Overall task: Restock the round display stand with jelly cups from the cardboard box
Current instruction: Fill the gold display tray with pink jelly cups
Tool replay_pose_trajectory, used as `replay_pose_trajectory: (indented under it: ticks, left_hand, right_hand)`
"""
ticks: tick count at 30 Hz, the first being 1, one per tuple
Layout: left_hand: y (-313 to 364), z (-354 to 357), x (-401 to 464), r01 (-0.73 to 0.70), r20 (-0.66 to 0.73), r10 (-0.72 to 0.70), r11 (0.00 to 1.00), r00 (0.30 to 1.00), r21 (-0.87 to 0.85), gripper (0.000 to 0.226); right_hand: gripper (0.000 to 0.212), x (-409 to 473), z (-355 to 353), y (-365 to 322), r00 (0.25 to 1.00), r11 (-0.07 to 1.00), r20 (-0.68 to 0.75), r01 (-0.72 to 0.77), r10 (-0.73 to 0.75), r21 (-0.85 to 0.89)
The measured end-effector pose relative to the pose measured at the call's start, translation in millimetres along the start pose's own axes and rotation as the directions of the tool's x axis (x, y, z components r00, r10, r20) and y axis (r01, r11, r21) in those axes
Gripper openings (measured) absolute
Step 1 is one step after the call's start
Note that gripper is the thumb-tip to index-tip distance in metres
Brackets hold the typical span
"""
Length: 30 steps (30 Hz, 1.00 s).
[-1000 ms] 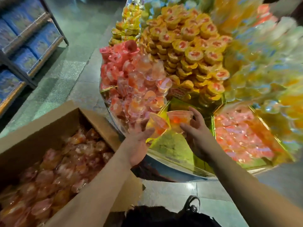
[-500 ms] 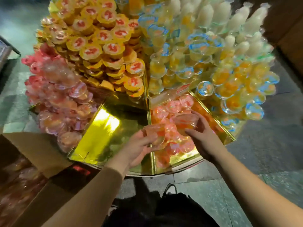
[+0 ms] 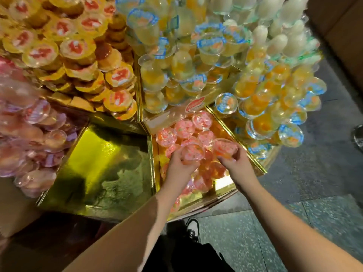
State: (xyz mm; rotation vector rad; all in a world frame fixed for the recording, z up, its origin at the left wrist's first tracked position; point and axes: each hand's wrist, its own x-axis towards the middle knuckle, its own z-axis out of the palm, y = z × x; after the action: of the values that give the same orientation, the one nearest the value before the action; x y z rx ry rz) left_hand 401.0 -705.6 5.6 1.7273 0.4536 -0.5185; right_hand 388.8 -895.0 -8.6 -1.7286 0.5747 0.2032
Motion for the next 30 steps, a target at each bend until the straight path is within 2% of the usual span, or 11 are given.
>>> replay_pose_trajectory:
  ticks: [5,12,18,25,30]
  left_hand:
    - [-4.9,24.4,29.4,-0.053,-0.150,0.056,0.998,0.987,0.028,0.072]
    - [-13.1,50.1,57.5,-0.124,-0.265,0.149,0.986,0.953,0.108,0.062]
    - [-19.1,56.7,68.2,-0.097,-0.292,0.134,0.986,0.947,0.136,0.064]
    - [-18.0,61.9,69.8,-0.075,-0.281,0.117,0.985,0.953,0.156,0.066]
    - [-18.2,64.7,70.7,-0.080,-0.279,0.130,0.980,0.951,0.185,0.066]
  right_hand:
    - [0.074,39.8,19.0,13.8,0.998,0.995,-0.051,0.044,-0.049,-0.094]
    - [0.063,69.3,42.2,24.5,0.977,0.983,-0.156,0.129,-0.149,-0.130]
    - [0.062,72.1,47.8,28.2,0.961,0.972,-0.199,0.159,-0.192,-0.173]
    - [0.063,74.5,50.8,31.1,0.953,0.976,-0.253,0.121,-0.165,-0.183]
    - [0.056,73.8,55.0,32.5,0.944,0.982,-0.308,0.069,-0.122,-0.177]
